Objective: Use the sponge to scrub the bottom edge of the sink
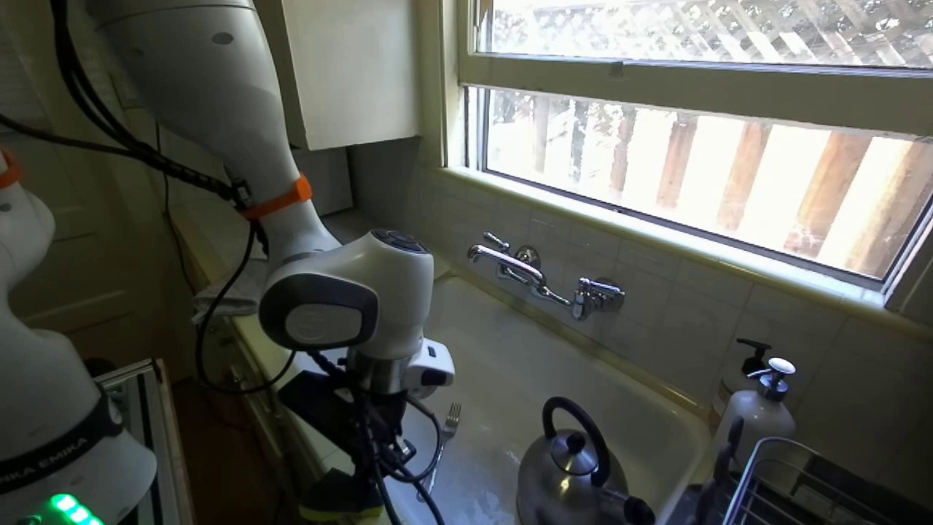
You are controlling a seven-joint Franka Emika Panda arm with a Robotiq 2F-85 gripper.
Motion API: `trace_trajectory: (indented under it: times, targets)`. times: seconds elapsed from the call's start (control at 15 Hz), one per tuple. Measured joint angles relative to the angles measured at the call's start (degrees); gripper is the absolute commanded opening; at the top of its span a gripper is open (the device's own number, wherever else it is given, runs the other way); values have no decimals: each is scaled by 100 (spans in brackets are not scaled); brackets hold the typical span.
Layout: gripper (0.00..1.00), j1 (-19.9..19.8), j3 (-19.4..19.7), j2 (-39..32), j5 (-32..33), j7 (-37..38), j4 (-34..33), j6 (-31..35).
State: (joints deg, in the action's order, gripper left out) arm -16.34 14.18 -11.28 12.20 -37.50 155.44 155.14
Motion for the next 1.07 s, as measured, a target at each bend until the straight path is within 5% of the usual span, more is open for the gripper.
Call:
trace_trajectory:
  times: [0.6,1.07]
  targets:
    - [3,-275,-333,40,-615,-424,62,-1]
    - [3,402,-1004,-1,-611,-188,164,-11]
